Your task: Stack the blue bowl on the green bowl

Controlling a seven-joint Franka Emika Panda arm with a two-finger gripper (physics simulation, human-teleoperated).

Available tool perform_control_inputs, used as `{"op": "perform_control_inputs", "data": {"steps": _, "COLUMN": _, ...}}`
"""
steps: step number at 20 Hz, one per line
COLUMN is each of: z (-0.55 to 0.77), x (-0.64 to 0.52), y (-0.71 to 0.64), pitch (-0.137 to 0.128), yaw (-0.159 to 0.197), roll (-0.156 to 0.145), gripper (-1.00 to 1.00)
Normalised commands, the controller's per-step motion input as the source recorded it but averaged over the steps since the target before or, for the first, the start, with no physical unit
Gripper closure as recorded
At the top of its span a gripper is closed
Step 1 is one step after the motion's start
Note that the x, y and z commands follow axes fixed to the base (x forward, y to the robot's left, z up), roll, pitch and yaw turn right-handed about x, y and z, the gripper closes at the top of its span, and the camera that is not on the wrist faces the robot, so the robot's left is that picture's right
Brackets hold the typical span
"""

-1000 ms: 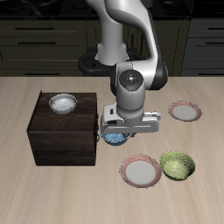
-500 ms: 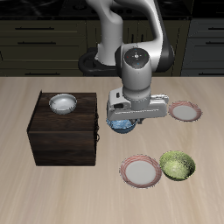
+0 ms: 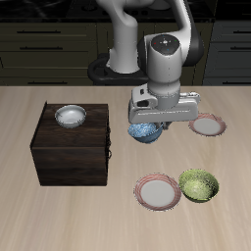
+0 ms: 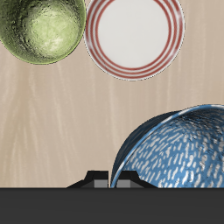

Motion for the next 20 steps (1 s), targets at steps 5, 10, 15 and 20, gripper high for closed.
{"op": "perform_control_inputs", "data": {"steps": 5, "z": 0.27, "x": 0.12, "y": 0.2, "pitch": -0.035, "yaw": -0.005, "roll": 0.001, "gripper": 1.0}}
{"op": "perform_control_inputs", "data": {"steps": 10, "z": 0.3, "x": 0.19, "y": 0.37, "pitch": -0.041, "yaw": 0.002, "roll": 0.01, "gripper": 1.0}}
{"op": "perform_control_inputs", "data": {"steps": 15, "z": 0.18, "x": 0.14, "y": 0.15, "pitch": -0.002, "yaw": -0.035, "roll": -0.004, "gripper": 1.0}}
{"op": "perform_control_inputs", "data": {"steps": 20, "z": 0.22, "x": 0.19, "y": 0.24, "pitch": -0.034, "yaw": -0.011, "roll": -0.018, "gripper": 1.0}}
